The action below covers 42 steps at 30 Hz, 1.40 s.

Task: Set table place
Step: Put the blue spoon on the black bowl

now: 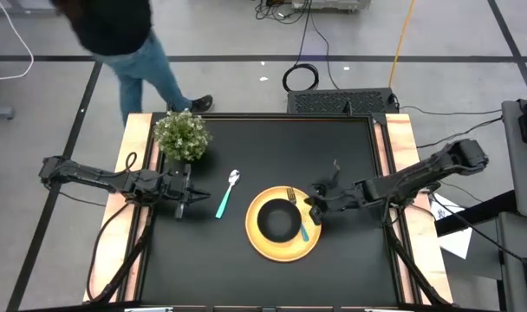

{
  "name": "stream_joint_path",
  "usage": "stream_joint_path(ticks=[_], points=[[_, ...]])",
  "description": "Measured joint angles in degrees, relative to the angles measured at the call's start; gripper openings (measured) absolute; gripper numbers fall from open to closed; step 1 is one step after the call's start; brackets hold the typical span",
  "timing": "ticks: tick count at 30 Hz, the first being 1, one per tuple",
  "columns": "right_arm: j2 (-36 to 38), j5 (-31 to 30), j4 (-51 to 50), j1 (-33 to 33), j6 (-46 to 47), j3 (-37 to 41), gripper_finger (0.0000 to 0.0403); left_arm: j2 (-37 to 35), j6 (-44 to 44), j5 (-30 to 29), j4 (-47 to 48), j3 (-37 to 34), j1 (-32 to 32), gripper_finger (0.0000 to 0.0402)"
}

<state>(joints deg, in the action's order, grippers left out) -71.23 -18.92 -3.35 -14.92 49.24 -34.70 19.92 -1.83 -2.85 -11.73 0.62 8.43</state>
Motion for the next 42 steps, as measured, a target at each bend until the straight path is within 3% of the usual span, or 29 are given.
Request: stream_joint_path(ticks=[8, 12, 19, 24, 29, 36, 42], points=[[13.22, -7.68, -0.10, 0.02, -23.40, -0.02, 0.0000, 0.00, 0.02, -0.02, -0.02, 0.00, 0.00, 0.0031], [19.24, -12.89, -1.56, 0.00, -27.93, -0.07, 0.0000, 0.00, 0.04, 0.00, -0.04, 0.00, 0.02, 0.0031], [26.17, -14.72, -8.10, 0.00, -37.98, 0.18, 0.0000, 0.00, 0.04, -0.02, -0.04, 0.00, 0.01, 0.0031], [29.11, -15.10, -3.50, 0.00, -46.76, 4.45, 0.0000, -0.02, 0.24, -0.02, -0.03, 0.00, 0.02, 0.0031], [36.24, -16.10, 5.59, 1.74, -47.61, 12.22, 0.0000, 0.00, 0.59, -0.02, -0.03, 0.00, 0.02, 0.0031], [46.54, -12.91, 9.15, 5.74, -47.09, 22.06, 0.0000, 0.00, 1.33, -0.02, -0.04, 0.00, 0.01, 0.0031], [49.83, -3.15, 15.05, 8.92, -50.69, 27.54, 0.0000, 0.00, 2.10, -0.09, -0.15, 0.00, 0.02, 0.0031]])
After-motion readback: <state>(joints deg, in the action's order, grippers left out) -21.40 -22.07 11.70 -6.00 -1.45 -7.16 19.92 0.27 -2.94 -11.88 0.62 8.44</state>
